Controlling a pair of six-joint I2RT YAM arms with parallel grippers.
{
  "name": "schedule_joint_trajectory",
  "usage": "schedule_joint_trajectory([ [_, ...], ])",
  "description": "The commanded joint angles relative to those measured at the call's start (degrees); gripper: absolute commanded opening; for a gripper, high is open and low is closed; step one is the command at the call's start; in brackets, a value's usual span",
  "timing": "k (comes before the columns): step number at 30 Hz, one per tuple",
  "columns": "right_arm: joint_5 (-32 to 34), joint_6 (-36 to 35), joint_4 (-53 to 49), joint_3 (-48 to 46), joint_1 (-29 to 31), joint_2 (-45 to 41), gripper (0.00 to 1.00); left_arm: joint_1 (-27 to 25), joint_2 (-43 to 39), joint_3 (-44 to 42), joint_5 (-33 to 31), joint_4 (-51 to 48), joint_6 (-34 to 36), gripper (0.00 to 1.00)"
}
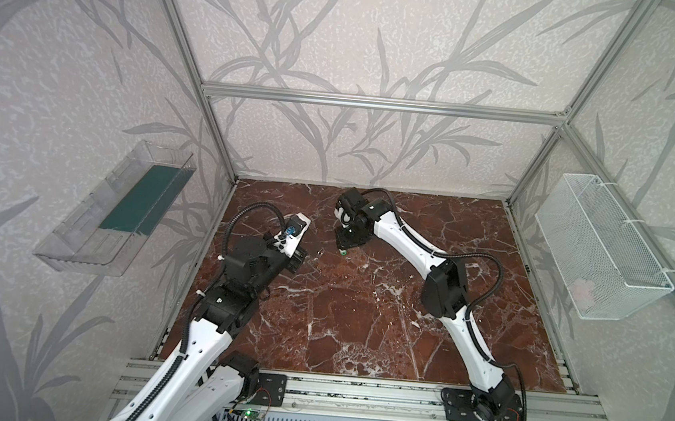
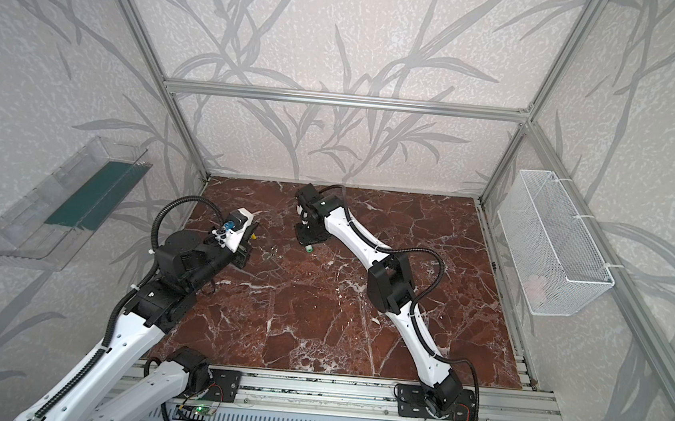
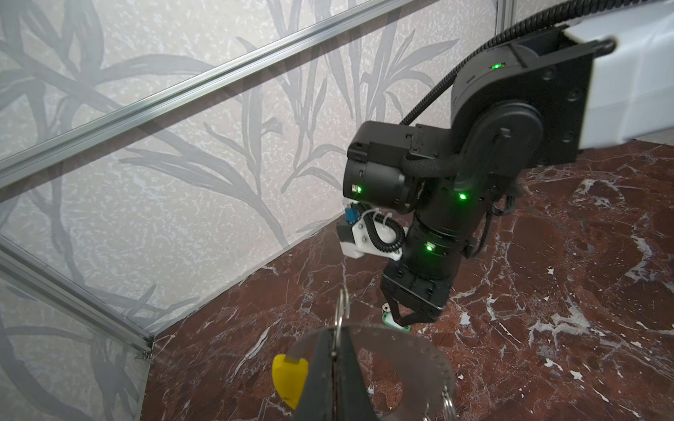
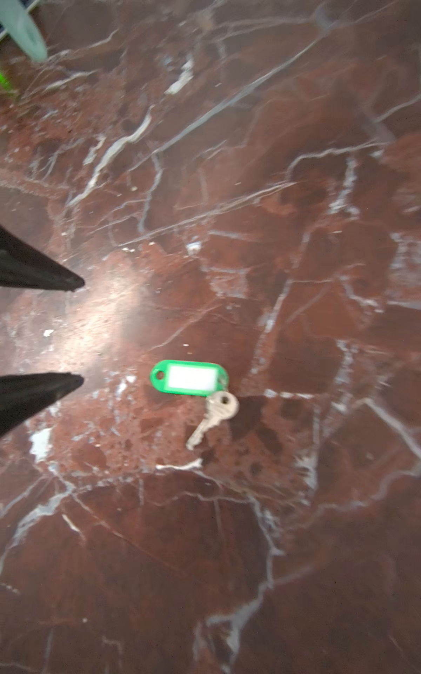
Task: Put the keys on the keyring
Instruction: 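Lower the open right gripper down onto the green key tag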
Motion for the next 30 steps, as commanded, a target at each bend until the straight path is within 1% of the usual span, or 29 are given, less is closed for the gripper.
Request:
schedule_joint_trajectory([
  [1,-0.3,5.8,0.2,7.6,-0.2,6.5,0.47,-0.2,0.3,0.1,0.9,1.3,-0.5,0.0],
  [3,-2.3,8.8,0.9,11.1,-0.4,9.8,0.53,-0.2,0.7,0.0,1.1,1.7,-0.5,0.0],
  [5,-4.3,12.3,1.8,11.8,-0.6,11.5,0.56,-0.1,1.2,0.0,1.3,1.9,-0.5,0.0],
  [8,-3.2,16.2,-0.3,11.9,-0.6,12.6,0.57,-0.1,1.5,0.0,1.1,2.0,-0.5,0.0],
  [10,-0.8,16.7,-2.1,11.3,-0.5,12.6,0.57,-0.2,1.4,-0.1,0.8,2.0,-0.5,0.0],
  [14,0.2,16.8,-2.6,10.2,0.1,12.2,0.58,-0.2,1.5,-0.1,0.5,2.0,-0.8,0.0],
  [16,-0.3,17.0,-2.5,10.6,0.6,12.5,0.58,-0.2,1.5,0.0,0.4,2.0,-0.9,0.0],
  [18,-2.8,17.2,-3.3,10.9,0.6,12.9,0.58,-0.2,1.5,0.0,0.2,2.0,-1.3,0.0],
  [19,-3.2,19.2,-4.9,11.6,0.6,13.1,0.58,-0.2,1.5,0.0,0.1,2.0,-1.4,0.0],
  [22,-3.8,19.0,-11.1,11.6,0.6,13.3,0.59,-0.3,1.4,0.2,-0.2,1.7,-1.6,0.0],
  [26,-3.8,18.0,-16.1,7.0,0.5,11.5,0.6,-0.4,1.3,0.2,-0.5,1.6,-1.9,0.0],
  [27,-4.2,15.7,-17.6,6.4,0.4,11.2,0.61,-0.5,1.2,0.2,-0.6,1.4,-2.0,0.0],
  [30,-4.9,12.3,-21.7,4.6,0.4,10.1,0.61,-0.8,1.0,0.3,-0.8,1.1,-2.2,0.0],
])
